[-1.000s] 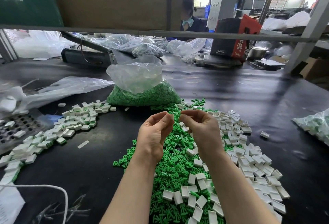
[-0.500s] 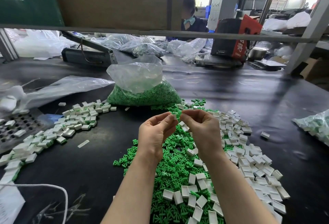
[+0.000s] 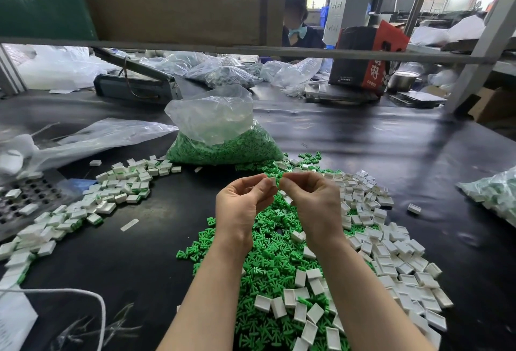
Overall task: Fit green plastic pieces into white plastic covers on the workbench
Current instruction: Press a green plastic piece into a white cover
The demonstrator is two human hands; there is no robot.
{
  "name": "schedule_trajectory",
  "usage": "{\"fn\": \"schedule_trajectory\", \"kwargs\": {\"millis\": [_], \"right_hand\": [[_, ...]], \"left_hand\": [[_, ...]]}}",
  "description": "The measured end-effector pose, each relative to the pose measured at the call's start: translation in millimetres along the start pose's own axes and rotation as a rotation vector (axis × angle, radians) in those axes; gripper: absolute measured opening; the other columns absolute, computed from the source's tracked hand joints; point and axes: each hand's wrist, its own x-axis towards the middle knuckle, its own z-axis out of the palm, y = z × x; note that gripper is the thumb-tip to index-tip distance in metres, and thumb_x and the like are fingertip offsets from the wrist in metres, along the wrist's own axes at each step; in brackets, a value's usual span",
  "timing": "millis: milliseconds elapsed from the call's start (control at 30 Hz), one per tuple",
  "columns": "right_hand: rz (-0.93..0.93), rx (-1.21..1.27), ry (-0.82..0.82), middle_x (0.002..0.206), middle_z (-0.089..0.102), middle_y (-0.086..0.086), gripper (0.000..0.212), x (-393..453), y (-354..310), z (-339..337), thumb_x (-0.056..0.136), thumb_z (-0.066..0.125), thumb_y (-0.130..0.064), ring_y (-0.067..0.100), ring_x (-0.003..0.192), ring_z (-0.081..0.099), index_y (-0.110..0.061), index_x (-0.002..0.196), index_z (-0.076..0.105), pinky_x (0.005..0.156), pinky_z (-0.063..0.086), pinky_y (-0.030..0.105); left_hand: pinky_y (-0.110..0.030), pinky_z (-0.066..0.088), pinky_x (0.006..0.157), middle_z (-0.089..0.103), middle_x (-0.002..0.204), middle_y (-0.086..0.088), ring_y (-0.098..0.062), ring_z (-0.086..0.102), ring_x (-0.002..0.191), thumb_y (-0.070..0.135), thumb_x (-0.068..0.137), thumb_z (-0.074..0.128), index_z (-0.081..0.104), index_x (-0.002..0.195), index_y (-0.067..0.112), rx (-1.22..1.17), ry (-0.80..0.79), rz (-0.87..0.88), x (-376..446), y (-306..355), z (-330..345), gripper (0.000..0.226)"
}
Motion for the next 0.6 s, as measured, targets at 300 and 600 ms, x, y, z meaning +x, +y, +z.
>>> {"fn": "schedule_trajectory", "kwargs": {"millis": [300, 600], "right_hand": [[0.0, -0.002, -0.039, 0.077, 0.073, 0.005, 0.009, -0.1, -1.2, -2.0, 0.078, 0.078, -0.004, 0.014, 0.072, 0.068, -0.01, 0.082, 0.073, 0.071, 0.056, 0.023], [0.071, 0.002, -0.114, 0.074, 0.073, -0.002, 0.006, 1.3, 1.3, -8.1, 0.083, 0.075, -0.008, 0.003, 0.064, 0.064, -0.013, 0.085, 0.073, 0.059, 0.049, 0.016]], "left_hand": [[-0.021, 0.055, 0.062, 0.075, 0.075, -0.008, -0.017, 0.072, 0.071, 0.001, 0.081, 0.073, 0.072, 0.085, 0.008, 0.11, -0.003, 0.091, 0.5, 0.4, -2.4, 0.008], [-0.021, 0.055, 0.064, 0.075, 0.077, -0.008, -0.018, 0.073, 0.074, 0.003, 0.082, 0.073, 0.071, 0.088, 0.009, 0.168, -0.025, 0.121, -0.1, -0.3, -3.0, 0.008]]}}
